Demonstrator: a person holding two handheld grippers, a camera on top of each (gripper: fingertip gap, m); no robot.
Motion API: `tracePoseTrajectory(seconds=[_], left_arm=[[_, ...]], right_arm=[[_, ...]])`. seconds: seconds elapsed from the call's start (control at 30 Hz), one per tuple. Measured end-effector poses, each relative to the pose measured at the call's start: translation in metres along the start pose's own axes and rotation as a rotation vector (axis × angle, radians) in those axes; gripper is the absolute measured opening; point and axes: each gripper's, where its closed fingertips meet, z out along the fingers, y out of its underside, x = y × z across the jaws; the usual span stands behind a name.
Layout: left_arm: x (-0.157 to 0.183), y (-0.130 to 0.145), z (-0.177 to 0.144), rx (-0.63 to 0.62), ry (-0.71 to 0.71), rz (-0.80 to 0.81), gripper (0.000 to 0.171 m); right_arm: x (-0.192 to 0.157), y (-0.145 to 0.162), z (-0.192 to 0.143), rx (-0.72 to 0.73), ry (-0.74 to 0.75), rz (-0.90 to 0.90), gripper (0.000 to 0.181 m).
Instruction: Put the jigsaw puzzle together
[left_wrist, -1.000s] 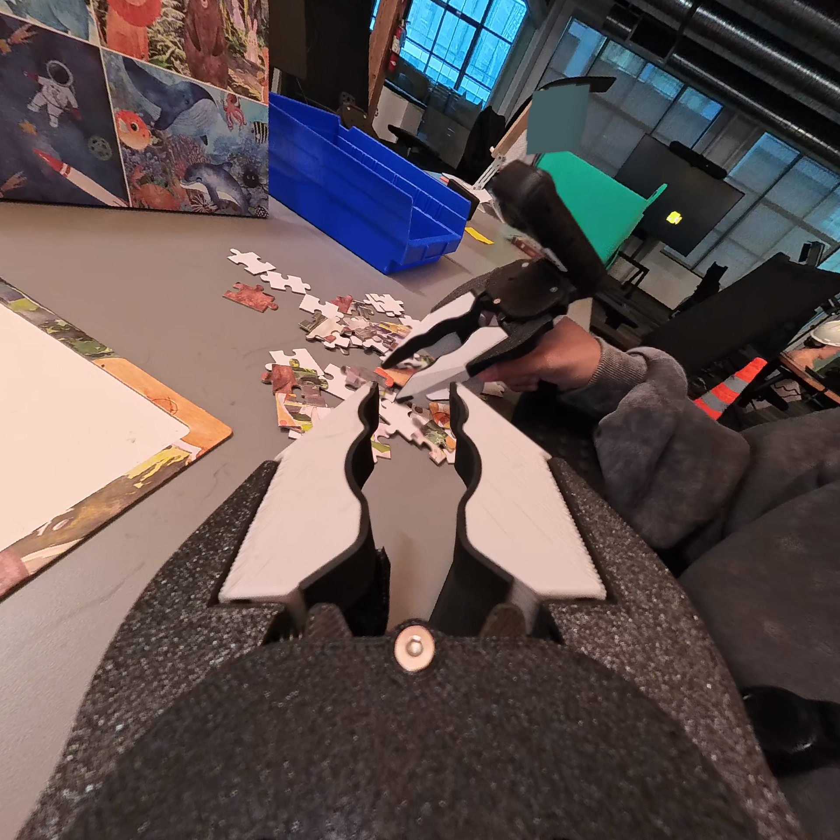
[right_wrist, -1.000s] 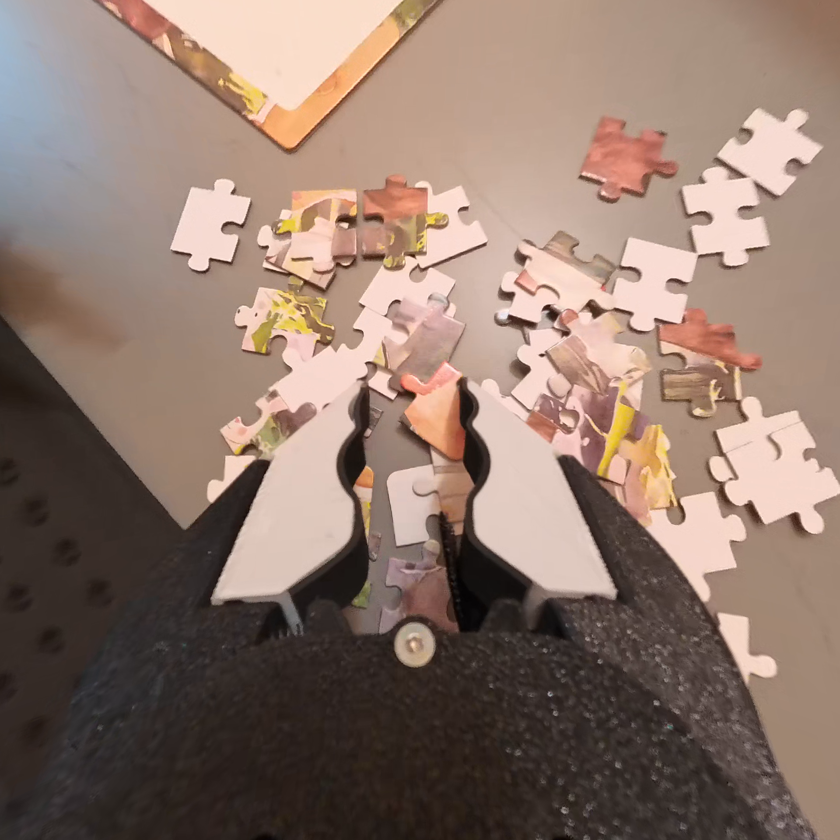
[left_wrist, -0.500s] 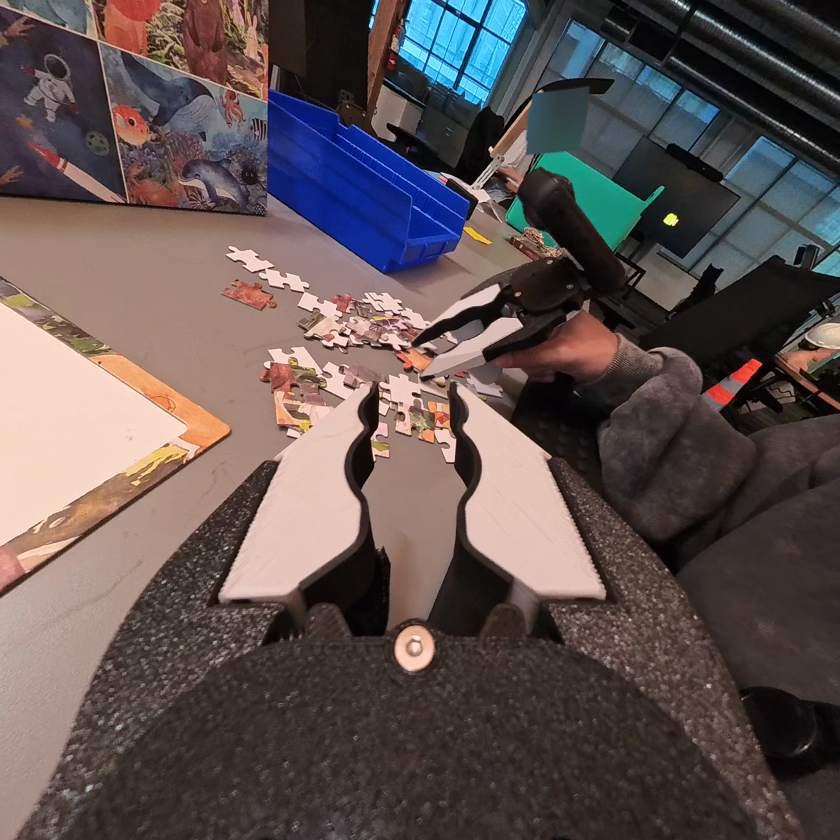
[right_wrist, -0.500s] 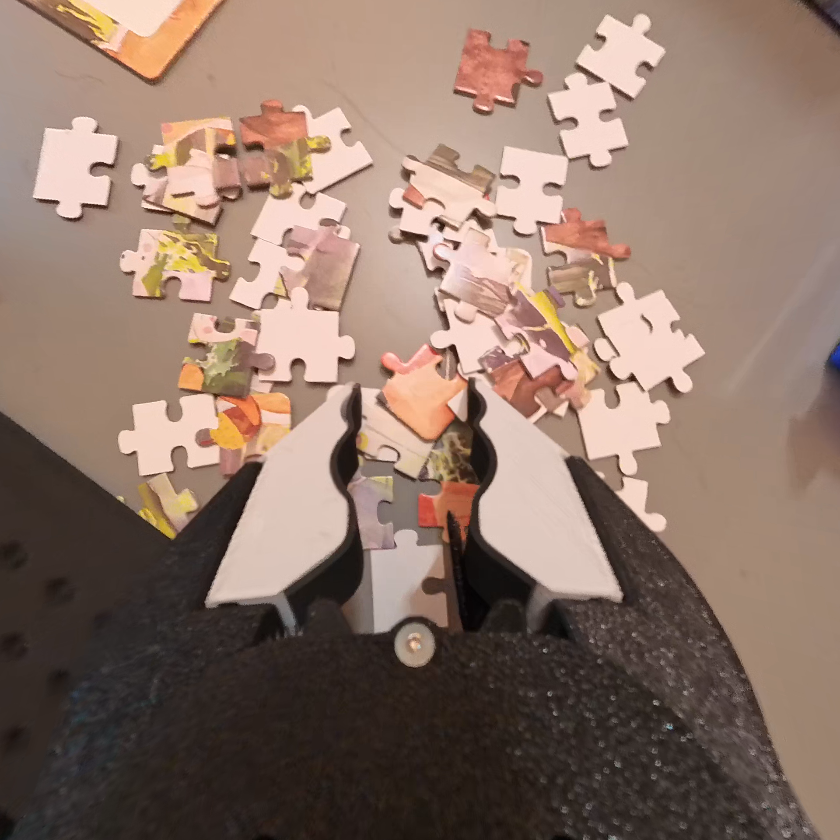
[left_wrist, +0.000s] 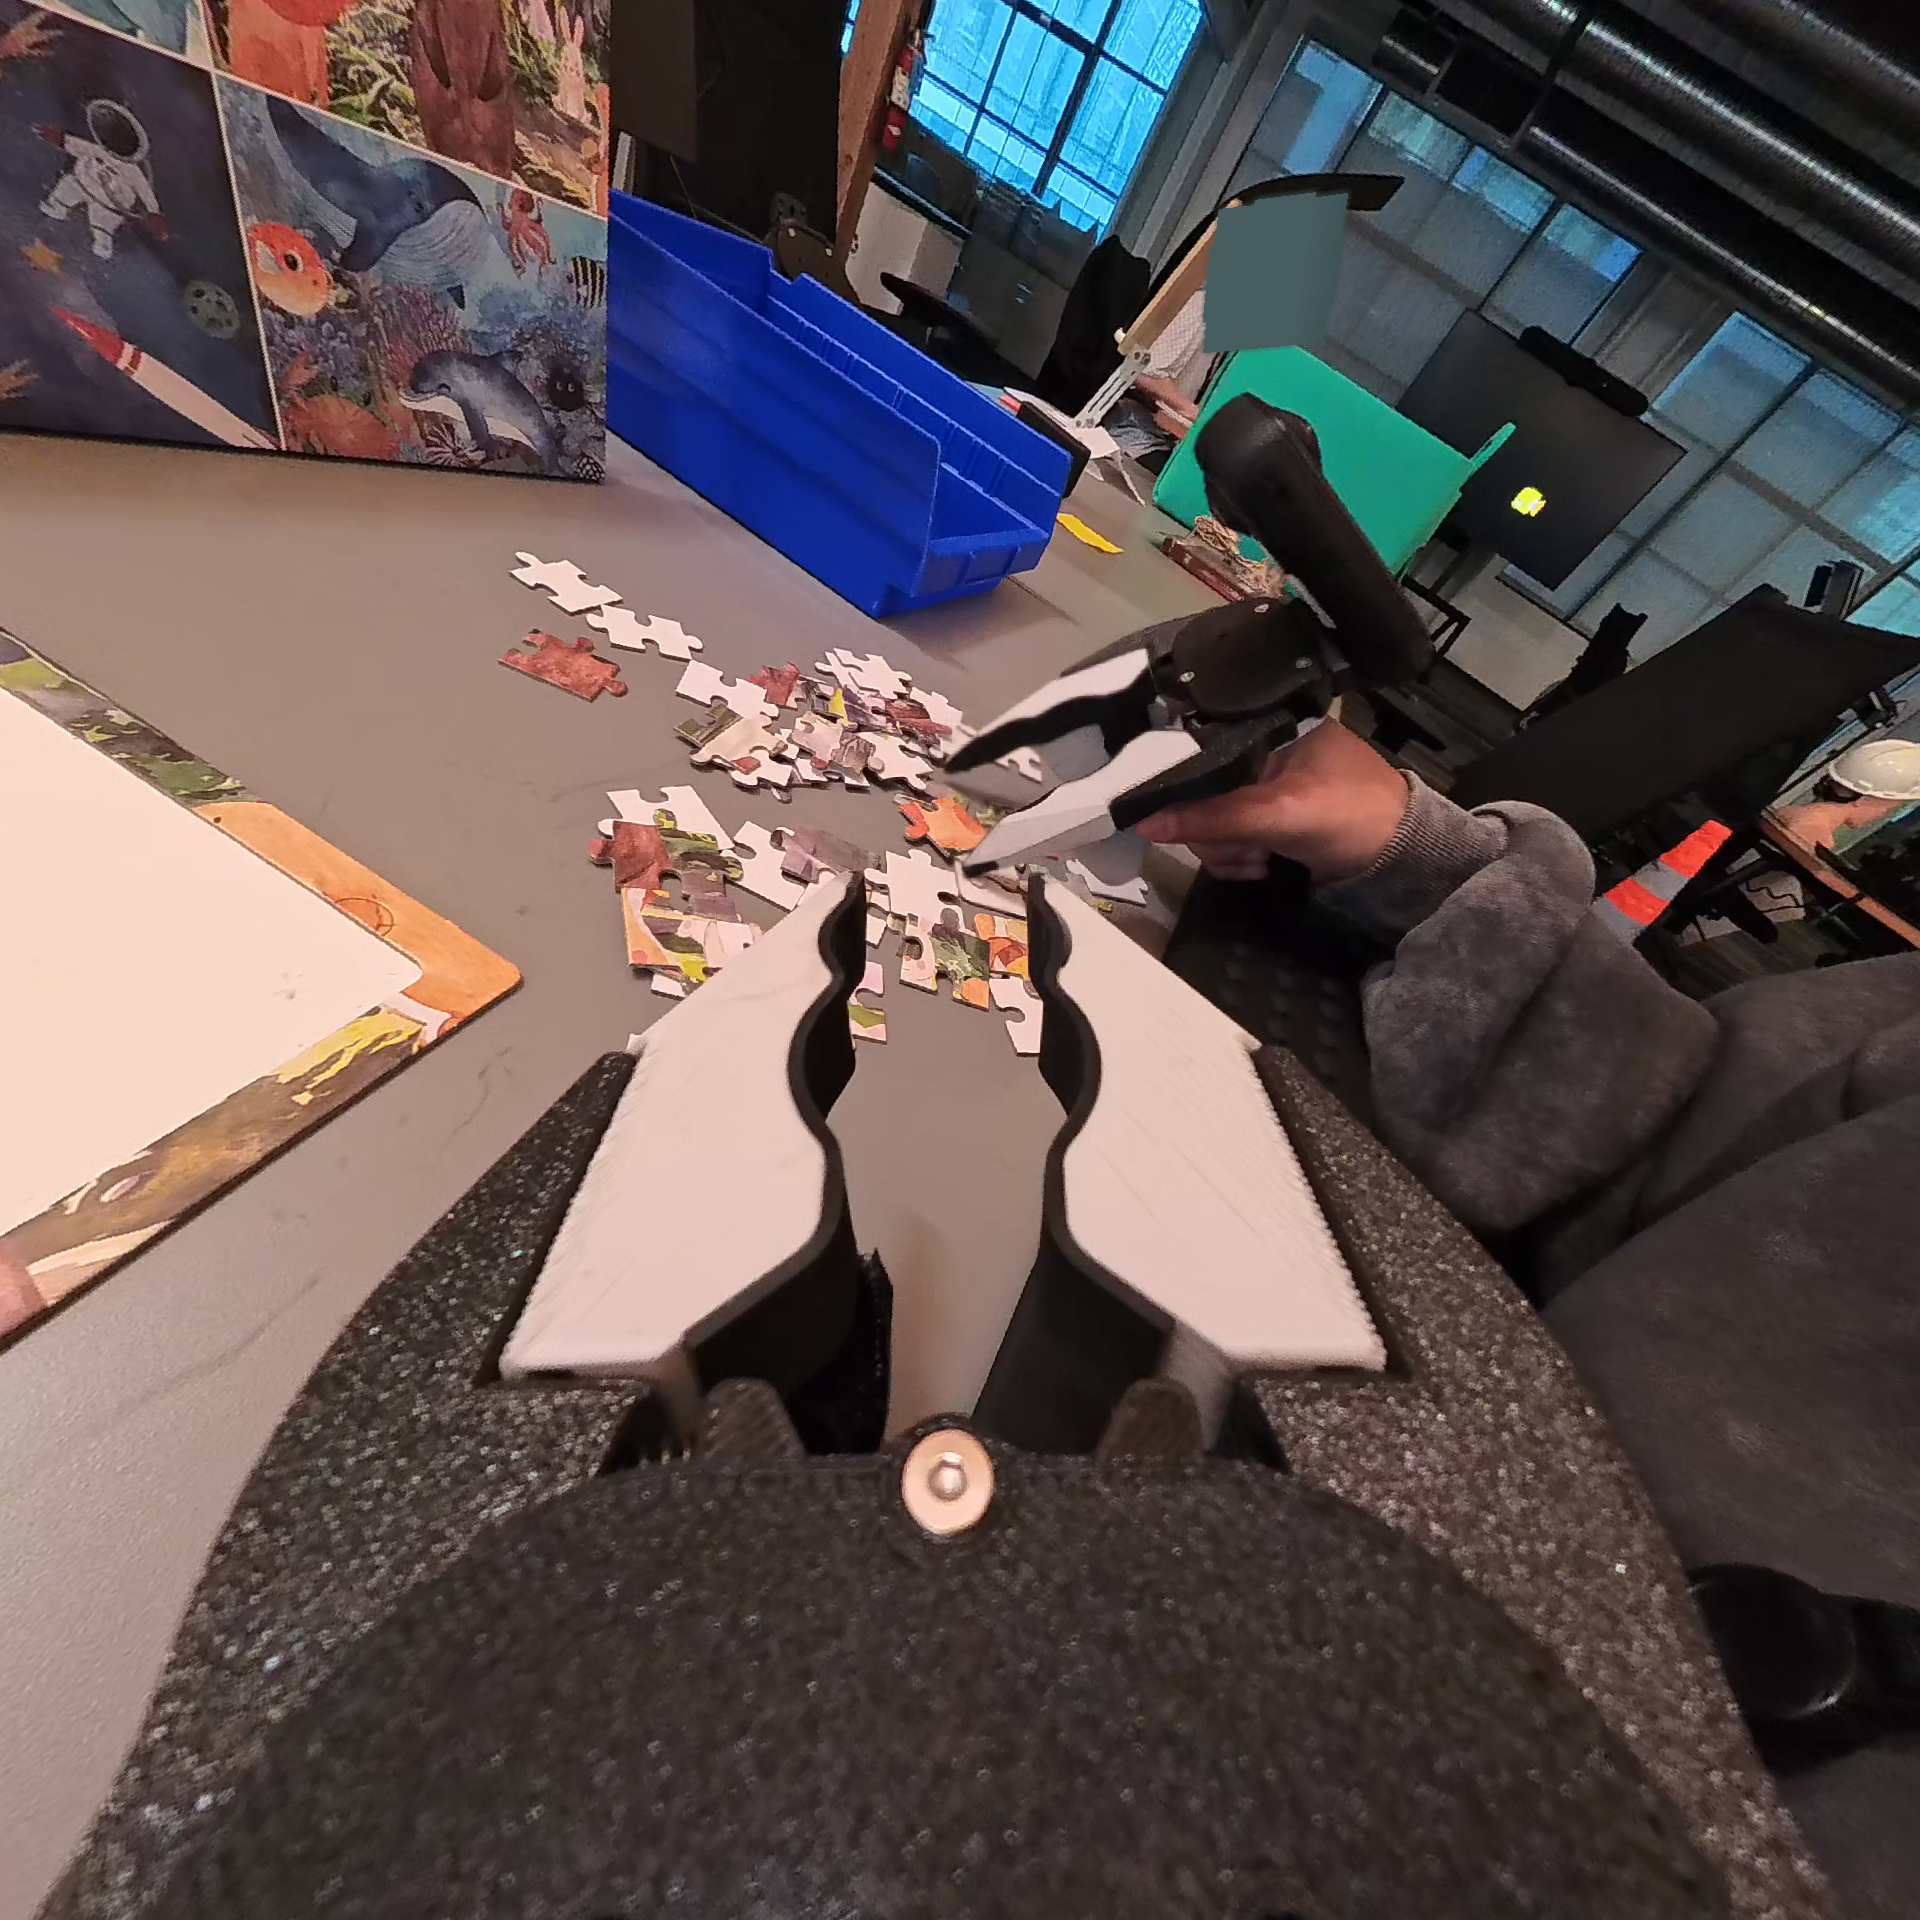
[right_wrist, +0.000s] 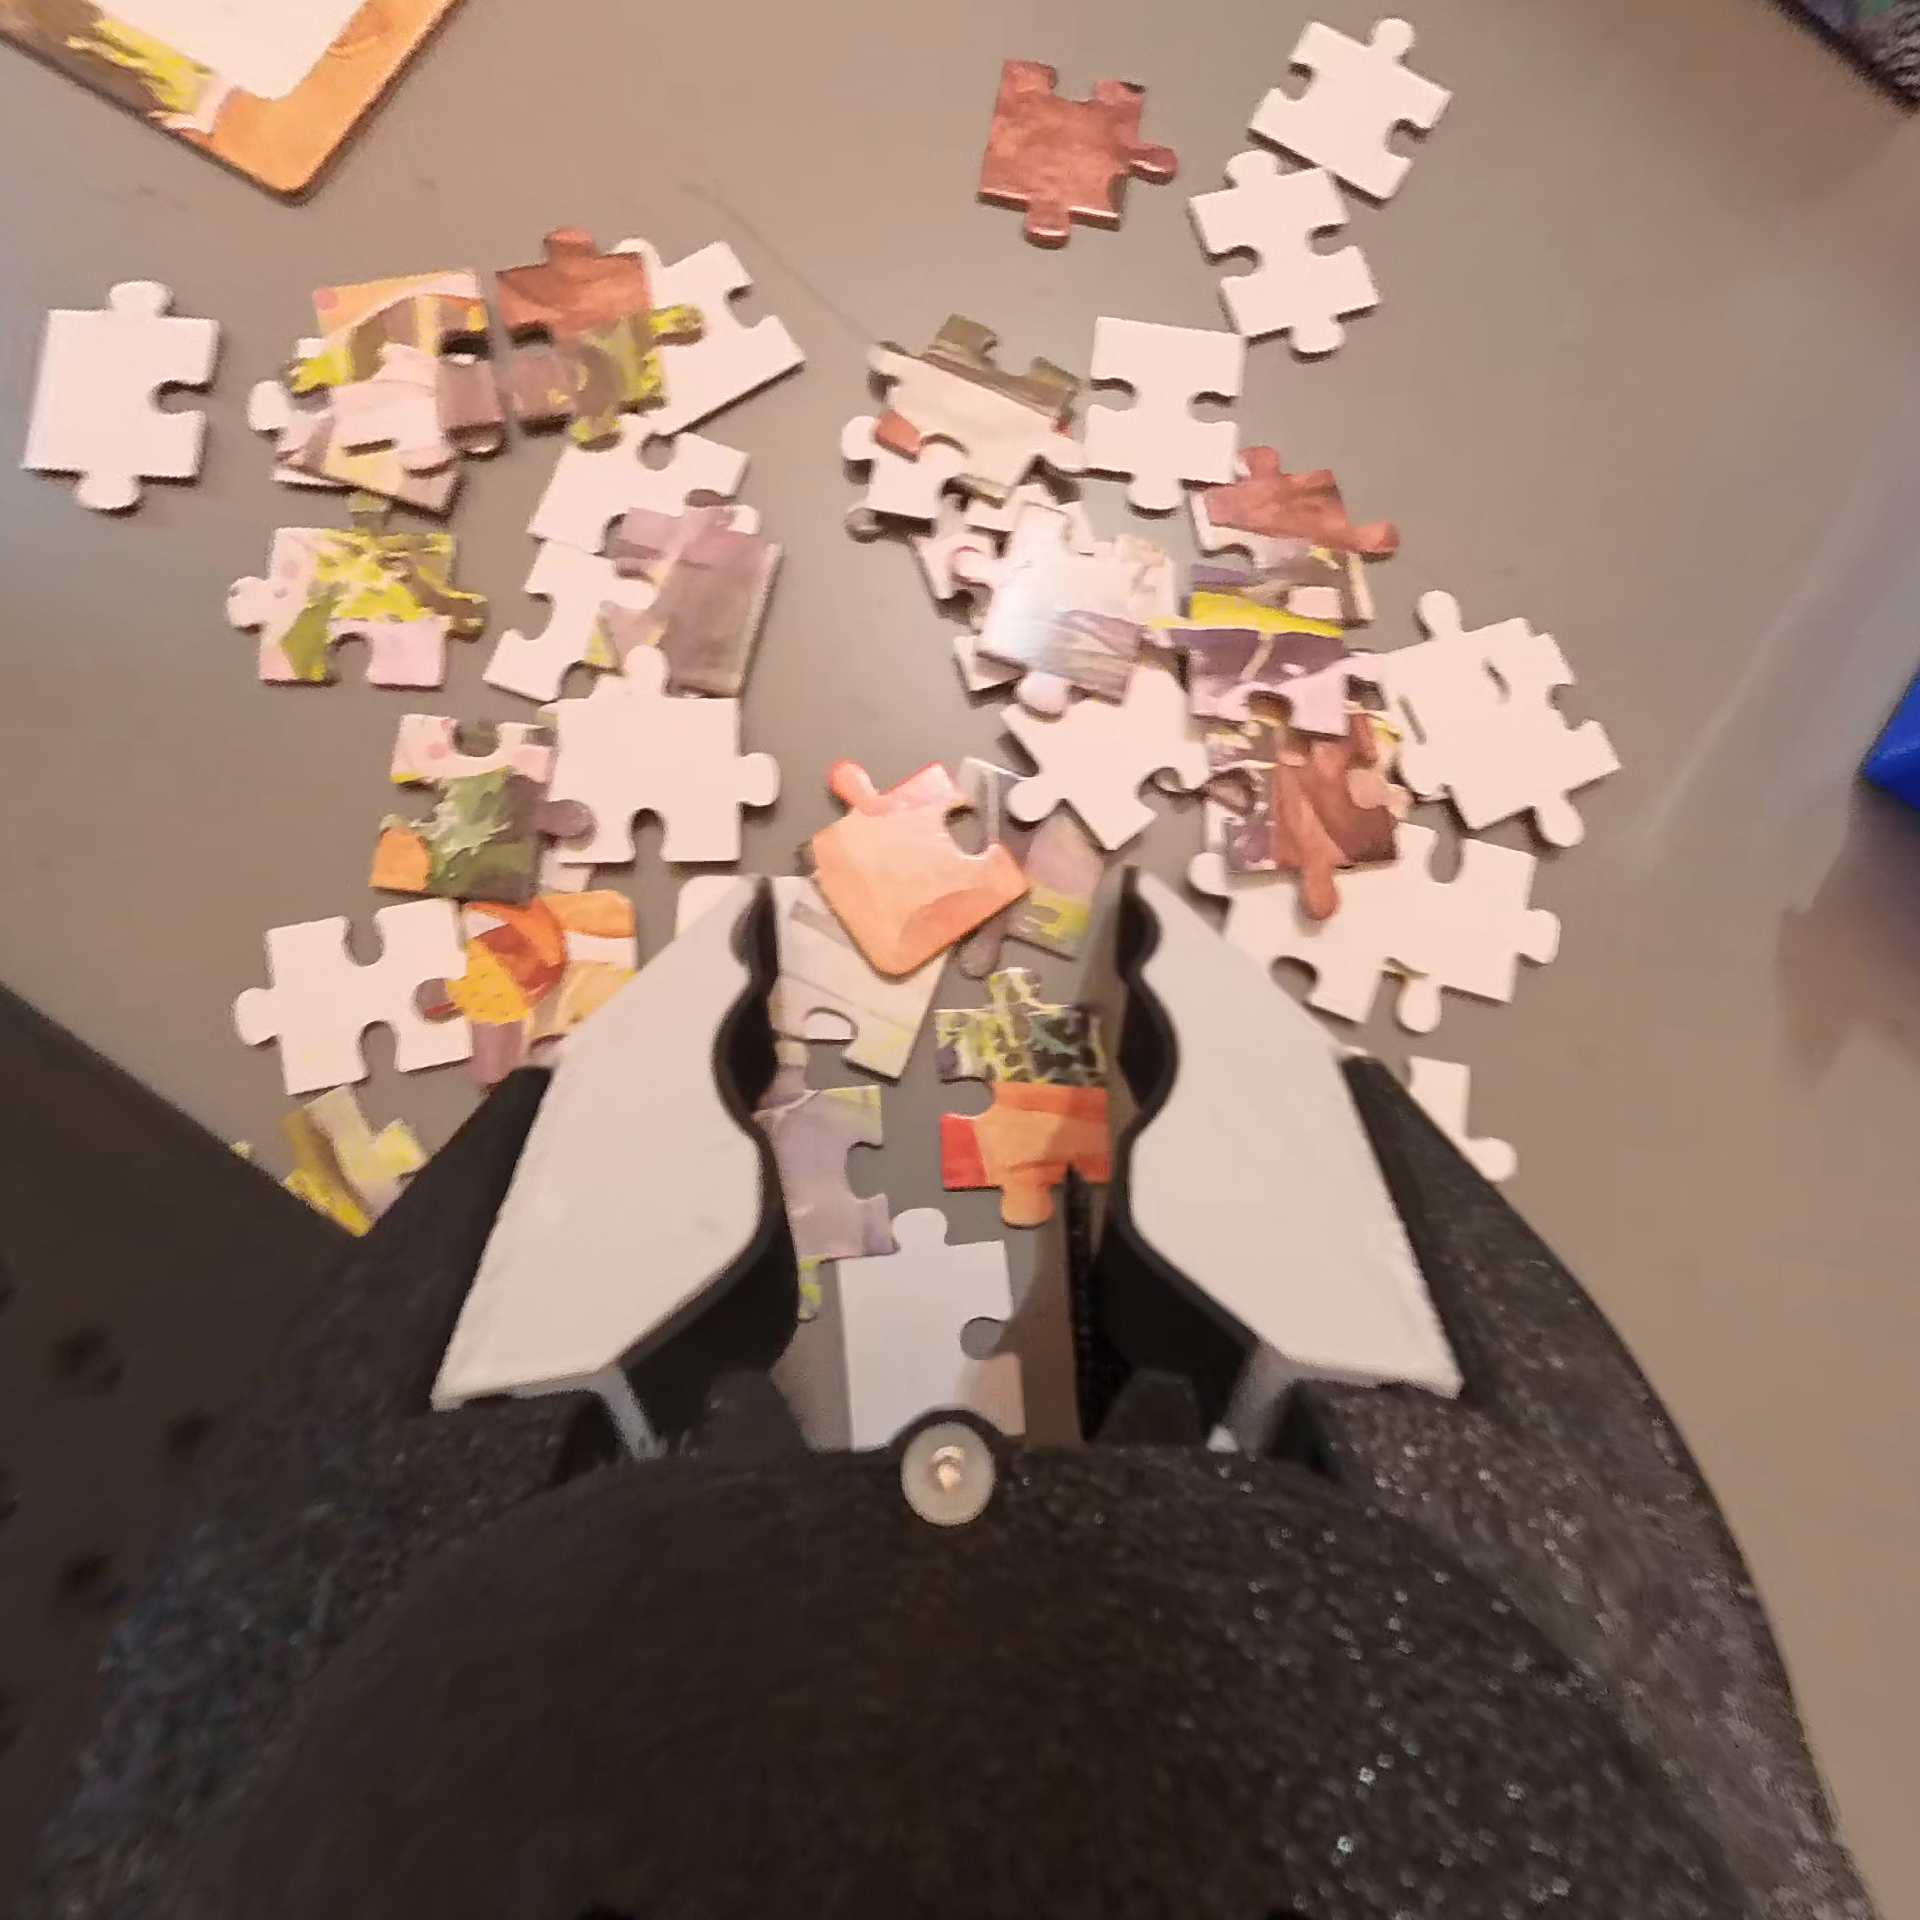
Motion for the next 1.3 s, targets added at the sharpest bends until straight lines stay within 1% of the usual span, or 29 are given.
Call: tracePoseTrajectory(seconds=[0.03,0.1,0.17,0.23,0.3,0.4,0.43,0.47,0.5,0.57,0.63,0.67,0.73,0.8,0.83,0.87,0.97,1.03,1.2,1.3], left_arm=[[0.0,0.0,0.0,0.0,0.0,0.0,0.03],[0.0,0.0,0.0,-0.001,0.0,-0.001,0.03],[0.0,0.0,0.0,0.0,0.0,-0.001,0.03],[0.0,0.0,0.0,0.0,0.0,-0.002,0.03],[0.0,0.0,0.0,-0.001,0.001,-0.003,0.03],[0.0,0.0,0.0,0.0,0.002,-0.005,0.03],[0.0,0.0,0.0,0.0,0.002,-0.006,0.03],[0.0,0.0,0.0,0.002,0.003,-0.006,0.03],[0.0,-0.001,-0.001,0.004,0.002,-0.005,0.03],[0.0,-0.001,-0.001,0.009,0.002,-0.003,0.03],[0.0,-0.001,-0.001,0.01,0.003,-0.008,0.03],[0.0,-0.001,-0.001,0.01,0.004,-0.012,0.03],[0.0,-0.001,-0.002,0.01,0.006,-0.016,0.03],[0.0,-0.001,-0.001,0.008,0.007,-0.016,0.03],[0.0,-0.001,-0.001,0.007,0.008,-0.016,0.03],[0.0,-0.001,-0.001,0.007,0.007,-0.015,0.03],[0.0,-0.001,-0.002,0.01,0.007,-0.018,0.03],[0.0,-0.001,-0.001,0.008,0.008,-0.024,0.03],[0.0,-0.001,-0.001,0.006,0.009,-0.024,0.03],[0.0,-0.002,-0.002,0.015,0.008,-0.02,0.03]], right_arm=[[-0.005,0.0,0.0,0.001,-0.016,-0.012,0.061],[-0.008,-0.002,0.0,0.007,-0.02,-0.047,0.058],[-0.013,-0.002,0.001,0.007,-0.063,-0.049,0.051],[-0.016,-0.002,0.002,0.011,-0.101,-0.046,0.049],[-0.014,-0.002,0.001,0.012,-0.105,-0.042,0.038],[-0.012,0.0,-0.001,0.013,-0.108,-0.035,0.037],[-0.011,-0.001,-0.003,0.019,-0.098,-0.039,0.031],[-0.011,-0.005,-0.007,0.042,-0.09,-0.049,0.011],[-0.01,-0.011,-0.012,0.073,-0.076,-0.054,0.0],[-0.011,-0.022,-0.022,0.112,-0.057,-0.073,0.001],[-0.006,-0.023,-0.028,0.097,0.001,-0.107,0.006],[-0.004,-0.022,-0.029,0.091,0.008,-0.116,0.013],[-0.008,-0.014,-0.024,0.051,-0.048,-0.098,0.039],[0.003,-0.003,-0.012,-0.006,-0.032,-0.086,0.056],[0.005,0.001,-0.007,-0.024,-0.039,-0.082,0.059],[0.007,0.002,-0.004,-0.019,-0.055,-0.058,0.06],[0.007,0.002,-0.001,0.01,-0.117,0.039,0.048],[0.009,0.003,-0.003,0.013,-0.12,0.04,0.037],[0.008,0.006,-0.007,0.018,-0.127,0.038,0.037],[0.005,-0.001,-0.016,0.043,-0.116,0.026,0.037]])
